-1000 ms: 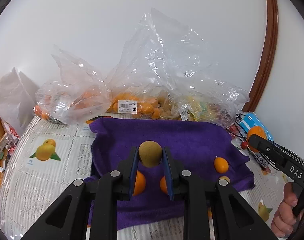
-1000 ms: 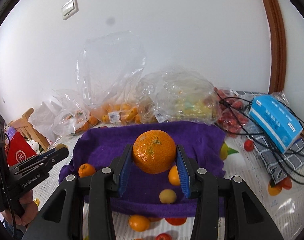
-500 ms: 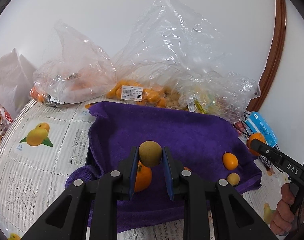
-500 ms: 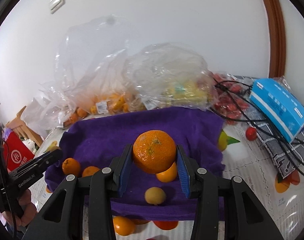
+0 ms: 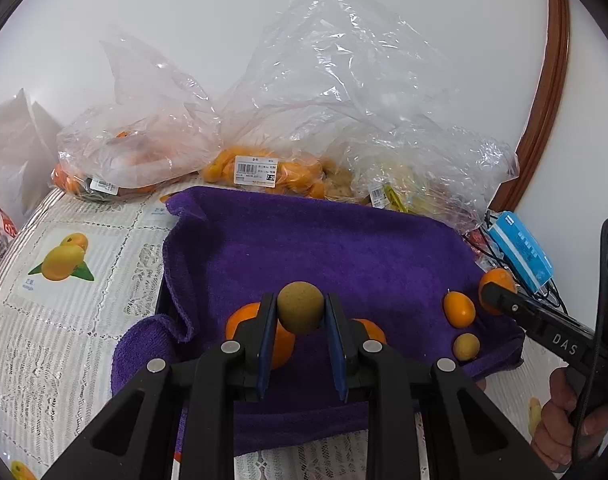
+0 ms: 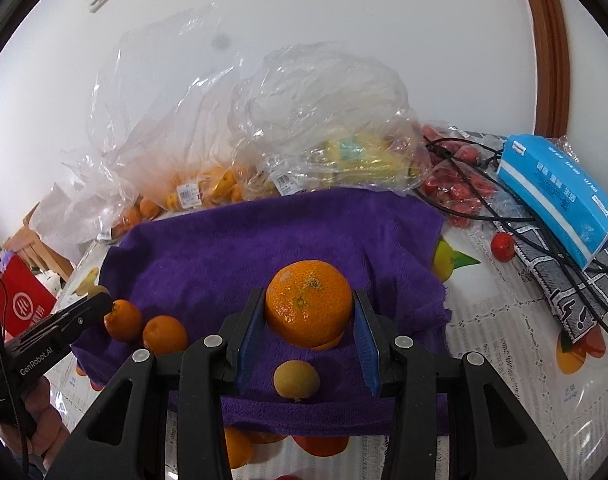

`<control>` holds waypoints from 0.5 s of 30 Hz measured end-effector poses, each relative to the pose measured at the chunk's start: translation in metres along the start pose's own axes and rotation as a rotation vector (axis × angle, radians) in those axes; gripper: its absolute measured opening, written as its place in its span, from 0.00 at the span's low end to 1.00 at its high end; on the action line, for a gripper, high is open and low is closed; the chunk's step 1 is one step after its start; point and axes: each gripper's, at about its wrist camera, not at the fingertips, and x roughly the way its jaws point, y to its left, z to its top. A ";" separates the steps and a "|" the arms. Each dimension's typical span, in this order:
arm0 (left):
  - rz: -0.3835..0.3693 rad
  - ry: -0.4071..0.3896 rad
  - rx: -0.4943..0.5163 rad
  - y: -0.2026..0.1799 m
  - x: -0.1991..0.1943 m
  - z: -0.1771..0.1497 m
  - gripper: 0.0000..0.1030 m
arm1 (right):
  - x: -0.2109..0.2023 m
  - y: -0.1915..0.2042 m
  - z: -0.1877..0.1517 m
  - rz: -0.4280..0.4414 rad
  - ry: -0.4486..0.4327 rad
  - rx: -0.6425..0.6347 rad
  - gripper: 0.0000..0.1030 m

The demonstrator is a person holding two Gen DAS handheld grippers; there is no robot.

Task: Organize fruits
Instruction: 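Carry both held fruits over the purple towel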

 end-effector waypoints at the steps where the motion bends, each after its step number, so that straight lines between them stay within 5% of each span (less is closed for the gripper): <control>1: 0.000 0.001 0.001 0.000 0.000 0.000 0.22 | 0.001 0.001 0.000 0.002 0.004 -0.002 0.41; 15: -0.008 0.029 0.012 -0.006 0.005 -0.004 0.22 | 0.013 0.006 -0.004 0.011 0.055 0.002 0.41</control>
